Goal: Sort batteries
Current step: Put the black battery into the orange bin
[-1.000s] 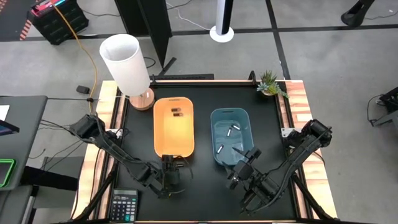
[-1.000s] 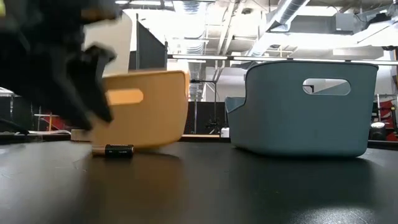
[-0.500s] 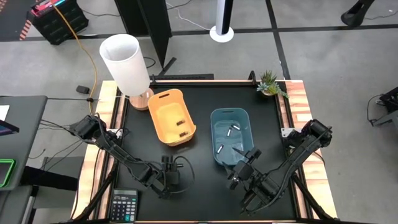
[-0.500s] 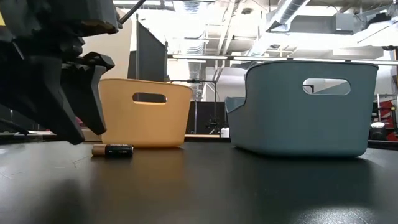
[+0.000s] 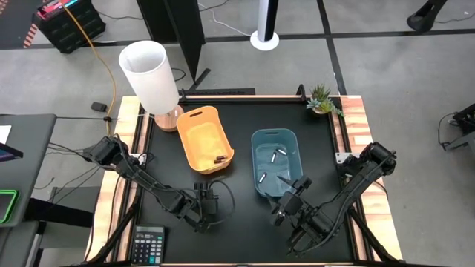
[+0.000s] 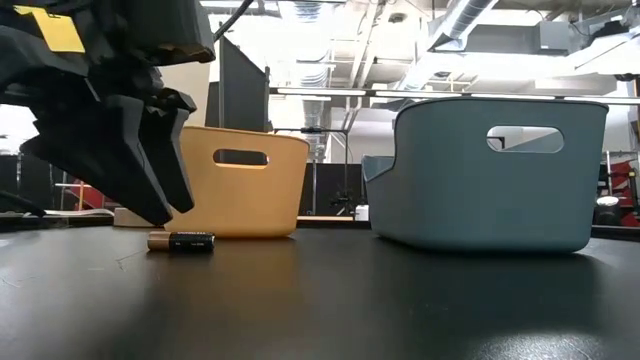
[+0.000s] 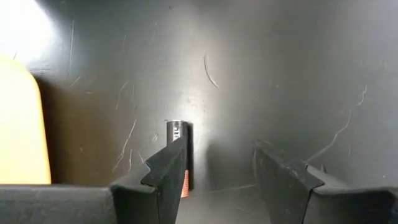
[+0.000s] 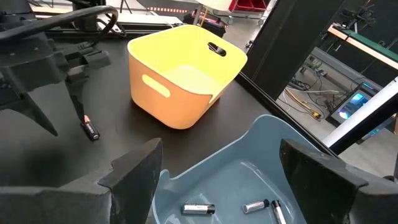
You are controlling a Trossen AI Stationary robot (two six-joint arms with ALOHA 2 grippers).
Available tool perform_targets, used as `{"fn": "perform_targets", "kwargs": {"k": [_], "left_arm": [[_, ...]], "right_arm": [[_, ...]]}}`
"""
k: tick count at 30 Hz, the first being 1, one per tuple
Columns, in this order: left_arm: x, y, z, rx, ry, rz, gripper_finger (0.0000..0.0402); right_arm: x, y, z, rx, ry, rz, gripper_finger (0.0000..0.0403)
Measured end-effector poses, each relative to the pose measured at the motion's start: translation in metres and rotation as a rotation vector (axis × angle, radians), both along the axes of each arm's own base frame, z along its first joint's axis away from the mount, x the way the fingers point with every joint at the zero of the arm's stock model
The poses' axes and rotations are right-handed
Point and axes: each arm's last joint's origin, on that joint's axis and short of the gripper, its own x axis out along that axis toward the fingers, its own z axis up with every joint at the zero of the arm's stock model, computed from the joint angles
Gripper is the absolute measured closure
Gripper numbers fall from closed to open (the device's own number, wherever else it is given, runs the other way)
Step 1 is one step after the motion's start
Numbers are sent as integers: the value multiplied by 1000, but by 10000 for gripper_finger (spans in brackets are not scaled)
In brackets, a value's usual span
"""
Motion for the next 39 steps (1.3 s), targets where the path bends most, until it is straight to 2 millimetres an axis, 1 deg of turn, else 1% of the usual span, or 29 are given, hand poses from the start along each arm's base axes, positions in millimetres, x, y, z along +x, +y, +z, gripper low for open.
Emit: {"fn": "perform_targets", "kwargs": {"k": [7, 12, 16, 23, 26, 30, 33, 39], "left_arm": [[4, 6, -1, -35, 19, 3, 226], [-1, 14, -12, -46, 63, 15, 226], [-2, 18, -15, -40, 72, 36, 226], [-1, 18, -14, -24, 56, 30, 226], [-1, 14, -12, -9, 54, -7, 226], [3, 14, -7, 80, 22, -44, 226], [6, 20, -7, 135, 27, -67, 226], [12, 39, -12, 94, 93, -100, 226]], "right_arm": [[0, 0, 0, 0, 0, 0, 62], [0, 0, 0, 0, 0, 0, 62], [0, 0, 0, 0, 0, 0, 62], [0, 0, 0, 0, 0, 0, 62], [0, 0, 0, 0, 0, 0, 62], [0, 0, 0, 0, 0, 0, 62], [0, 0, 0, 0, 0, 0, 62], [0, 0, 0, 0, 0, 0, 62]]}}
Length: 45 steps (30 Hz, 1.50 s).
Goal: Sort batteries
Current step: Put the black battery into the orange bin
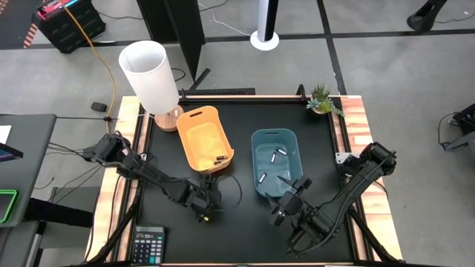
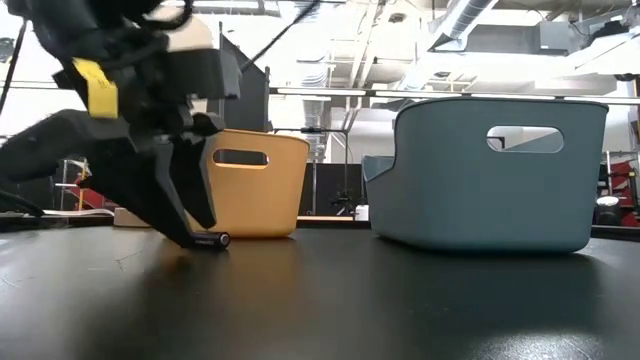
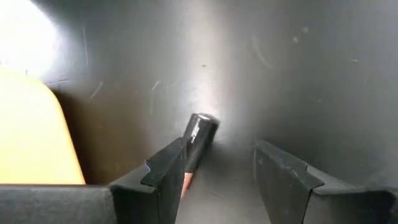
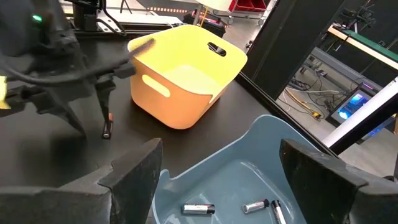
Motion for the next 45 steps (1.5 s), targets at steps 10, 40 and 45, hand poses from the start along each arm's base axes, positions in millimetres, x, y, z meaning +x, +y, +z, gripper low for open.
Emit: {"fn": "perform_targets", "kwargs": {"k": [10, 40, 45], "left_arm": [[8, 21, -3, -66, 54, -19, 226], [2, 11, -4, -201, 113, -16, 363], [5, 4, 2, -221, 112, -44, 363]], "right_arm": [[0, 0, 0, 0, 0, 0, 62], [0, 0, 0, -3, 3, 3, 62], [0, 0, 0, -3, 3, 3, 62]]}}
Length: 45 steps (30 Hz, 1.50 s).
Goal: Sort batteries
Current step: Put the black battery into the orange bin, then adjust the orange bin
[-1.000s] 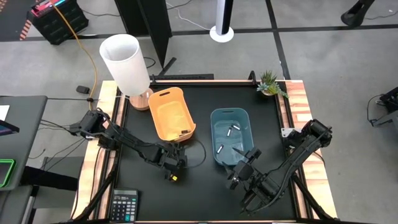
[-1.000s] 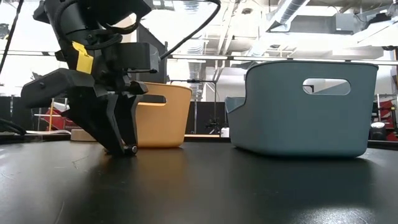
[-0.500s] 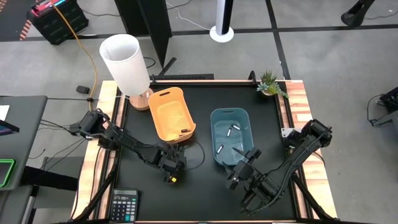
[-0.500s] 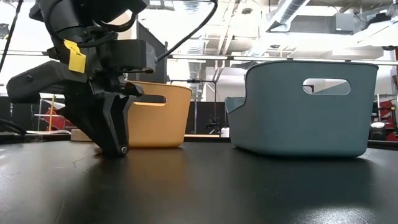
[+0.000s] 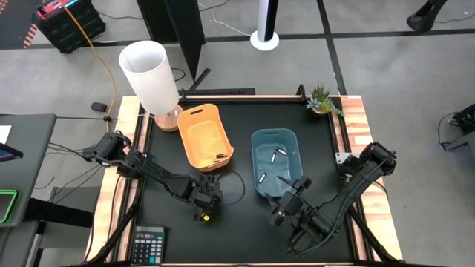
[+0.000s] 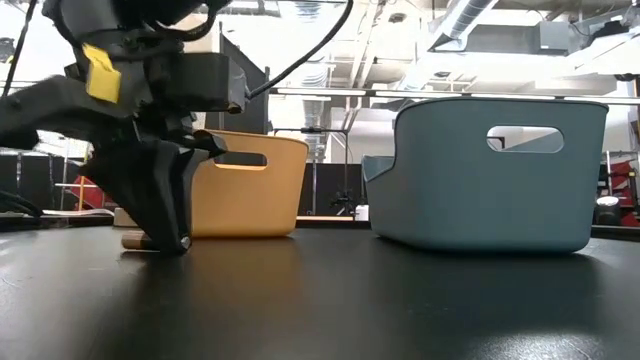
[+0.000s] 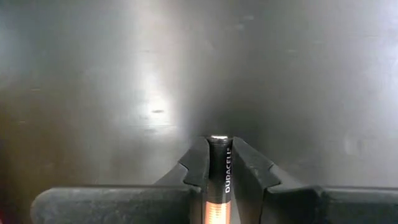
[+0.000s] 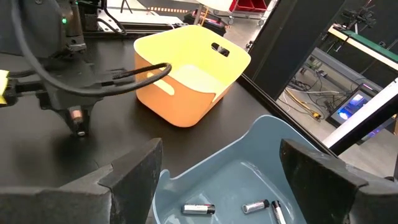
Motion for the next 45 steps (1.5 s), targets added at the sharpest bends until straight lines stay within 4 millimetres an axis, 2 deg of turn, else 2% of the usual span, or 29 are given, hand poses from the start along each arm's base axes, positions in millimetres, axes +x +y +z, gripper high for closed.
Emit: {"fn": "perform_targets", "kwargs": {"k": [9, 14, 20, 23, 26, 29, 33, 39, 42, 45], "left_arm": [[13, -13, 24, 22, -69, -63, 363], [16, -14, 55, 145, -114, -37, 363], [6, -1, 113, 309, -281, 75, 363], [-7, 15, 140, 360, -364, 160, 363], [-15, 38, 156, 395, -384, 250, 363], [-16, 59, 158, 423, -345, 308, 363], [-13, 82, 149, 457, -287, 368, 358], [-12, 106, 140, 480, -227, 425, 250], [-13, 106, 138, 435, -196, 393, 203], [-13, 102, 138, 407, -194, 352, 177]], "right_arm": [[0, 0, 0, 0, 0, 0, 62], [0, 0, 0, 1, -1, 2, 62], [1, 1, 0, 0, 0, 5, 62], [1, 1, 0, -1, 0, 6, 62], [1, 1, 0, -1, 1, 6, 62], [2, 2, 0, -1, 1, 13, 62], [5, 3, 0, -5, 4, 24, 62], [6, 3, 0, -5, 3, 29, 62], [6, 3, 0, -6, 4, 29, 62], [6, 3, 0, -11, 9, 31, 62]]}}
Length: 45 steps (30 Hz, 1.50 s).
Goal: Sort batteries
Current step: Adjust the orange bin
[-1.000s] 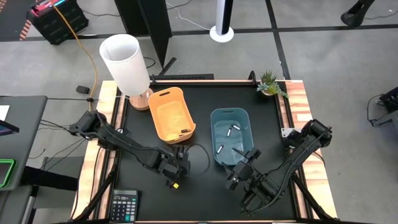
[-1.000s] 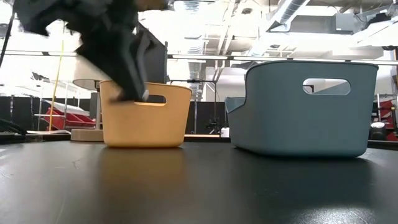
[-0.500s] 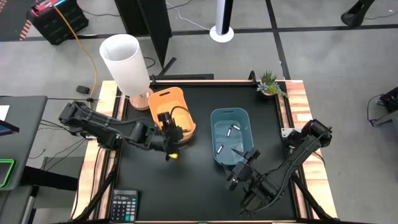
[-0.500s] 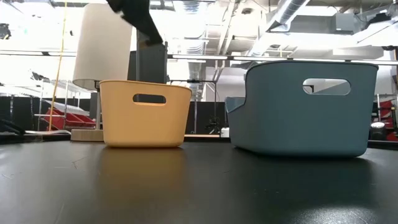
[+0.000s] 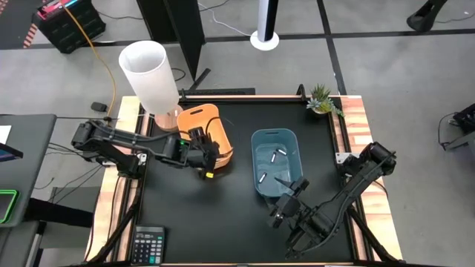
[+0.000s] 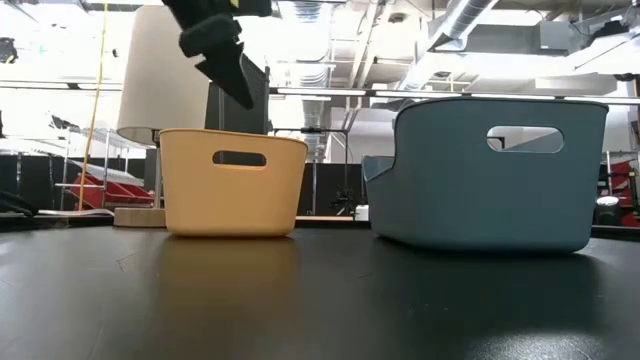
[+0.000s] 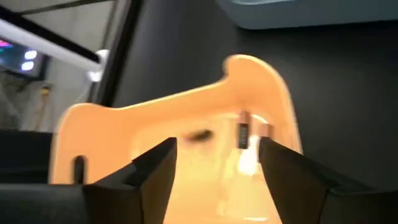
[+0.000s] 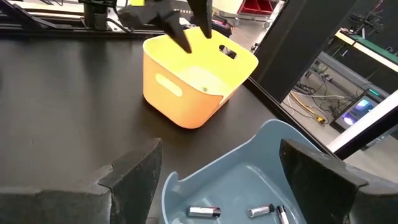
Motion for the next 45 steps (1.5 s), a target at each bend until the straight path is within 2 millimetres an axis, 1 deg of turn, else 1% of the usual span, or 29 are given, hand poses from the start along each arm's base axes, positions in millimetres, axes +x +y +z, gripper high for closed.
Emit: {"fn": "perform_targets", "kwargs": {"k": [4, 7, 10, 14, 17, 23, 26, 30, 39, 45], "left_arm": [[0, -6, -2, -105, 15, -75, 169], [1, -12, -2, -187, 21, -138, 176], [2, -15, -5, -212, 18, -157, 188], [-3, -12, -23, -242, 75, -140, 202], [-5, -11, -36, -271, 79, -131, 209], [-6, -11, -50, -276, 71, -124, 227], [-8, -11, -57, -273, 79, -128, 247], [-9, -11, -62, -270, 84, -151, 286], [-7, -12, -62, -278, 78, -194, 391], [-4, -17, -61, -302, 58, -284, 397]], "right_arm": [[0, 0, 0, -2, 2, 2, 62], [0, 0, 0, -3, 3, 3, 62], [0, 0, 0, -4, 4, 3, 62], [0, 0, 0, -1, 1, 3, 62], [1, 1, 0, 0, -1, 4, 62], [1, 1, 0, 0, -1, 4, 62], [1, 1, 0, 1, -1, 4, 62], [1, 1, 0, 0, 0, 5, 62], [1, 1, 0, -1, 0, 6, 62], [1, 1, 0, -1, 0, 6, 62]]}}
